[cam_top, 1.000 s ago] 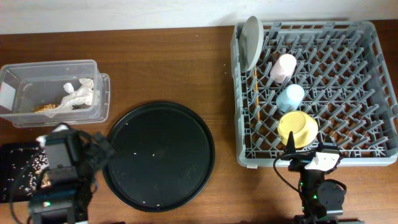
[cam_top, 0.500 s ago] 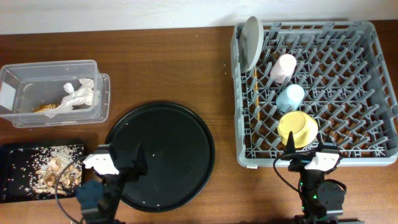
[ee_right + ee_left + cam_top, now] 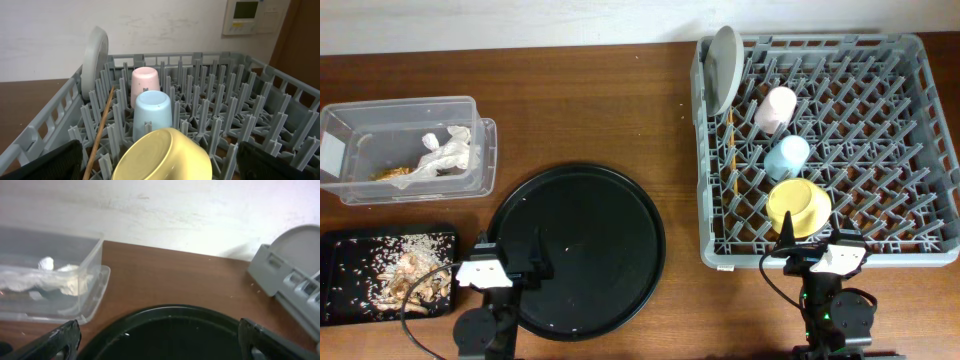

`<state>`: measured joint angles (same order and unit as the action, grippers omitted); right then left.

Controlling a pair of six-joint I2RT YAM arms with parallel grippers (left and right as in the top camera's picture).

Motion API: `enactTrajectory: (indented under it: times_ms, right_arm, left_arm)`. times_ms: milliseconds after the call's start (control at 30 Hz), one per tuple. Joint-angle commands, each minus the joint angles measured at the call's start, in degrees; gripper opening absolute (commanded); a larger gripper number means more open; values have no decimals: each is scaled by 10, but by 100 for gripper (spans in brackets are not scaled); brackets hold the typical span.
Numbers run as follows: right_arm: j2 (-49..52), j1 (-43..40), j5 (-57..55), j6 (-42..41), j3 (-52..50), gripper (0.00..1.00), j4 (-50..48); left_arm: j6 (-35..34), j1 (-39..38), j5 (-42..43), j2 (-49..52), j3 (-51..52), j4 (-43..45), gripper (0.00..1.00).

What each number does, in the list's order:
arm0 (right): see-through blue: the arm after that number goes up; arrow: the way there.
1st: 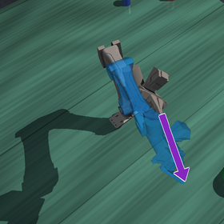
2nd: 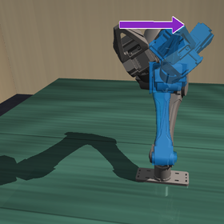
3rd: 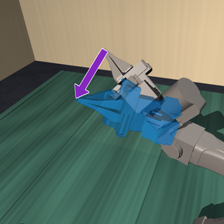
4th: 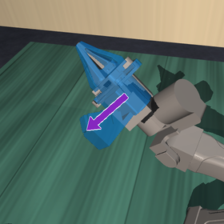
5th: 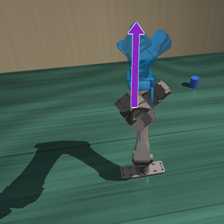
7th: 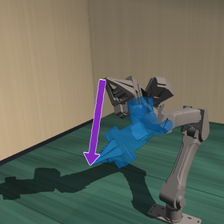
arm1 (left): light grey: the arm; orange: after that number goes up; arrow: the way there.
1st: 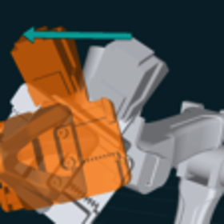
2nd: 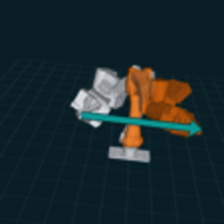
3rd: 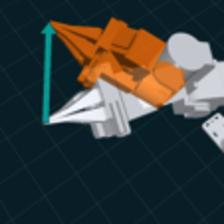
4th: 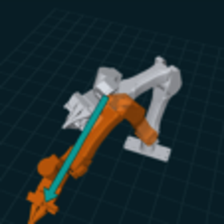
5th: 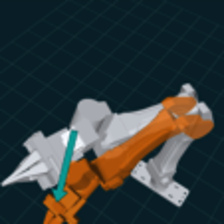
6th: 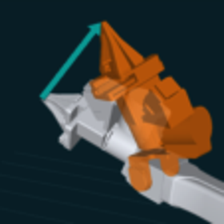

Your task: Sort waste into correct bins and load items into the dishwasher rack

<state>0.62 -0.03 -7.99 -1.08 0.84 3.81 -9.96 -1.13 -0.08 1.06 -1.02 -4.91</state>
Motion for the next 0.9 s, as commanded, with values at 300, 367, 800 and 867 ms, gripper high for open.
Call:
enactTrajectory:
  times_ms: [300,367,800,867]
  right_arm:
    - [-4,-3,1,0,-5,98,2]
    - [-4,-4,1,0,-5,98,2]
    - [-4,-4,1,0,-5,98,2]
    - [-4,-4,1,0,-5,98,2]
  left_arm:
    - [172,-3,-8,-8,5,0,99]
    - [172,-3,-8,-8,5,1,99]
    - [172,-3,-8,-7,5,1,99]
    - [172,-3,-8,-7,5,1,99]
